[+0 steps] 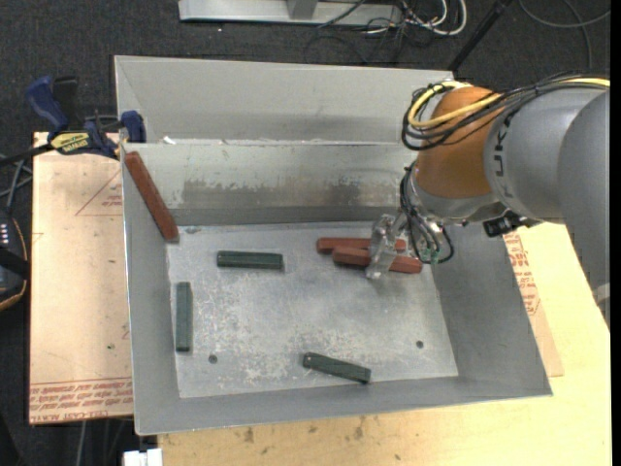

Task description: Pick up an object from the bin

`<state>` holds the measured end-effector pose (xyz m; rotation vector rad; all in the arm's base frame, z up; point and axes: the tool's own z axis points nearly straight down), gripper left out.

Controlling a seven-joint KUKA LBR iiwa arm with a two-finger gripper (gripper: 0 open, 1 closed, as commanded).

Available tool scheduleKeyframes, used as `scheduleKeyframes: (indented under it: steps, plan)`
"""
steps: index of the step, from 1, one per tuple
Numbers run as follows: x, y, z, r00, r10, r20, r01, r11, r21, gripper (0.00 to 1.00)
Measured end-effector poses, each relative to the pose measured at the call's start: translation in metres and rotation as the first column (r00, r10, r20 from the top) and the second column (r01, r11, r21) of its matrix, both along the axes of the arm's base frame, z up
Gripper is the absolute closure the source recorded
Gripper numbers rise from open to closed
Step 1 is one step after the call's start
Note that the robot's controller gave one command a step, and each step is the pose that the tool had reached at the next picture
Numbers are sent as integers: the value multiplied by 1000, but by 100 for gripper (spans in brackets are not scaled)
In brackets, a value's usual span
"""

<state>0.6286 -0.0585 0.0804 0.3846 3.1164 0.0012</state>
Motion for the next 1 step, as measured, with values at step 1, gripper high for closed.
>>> scheduleKeyframes:
  steps: [1]
  plan:
    - [16,11,130,1000,-24,2,24,1000,0,100]
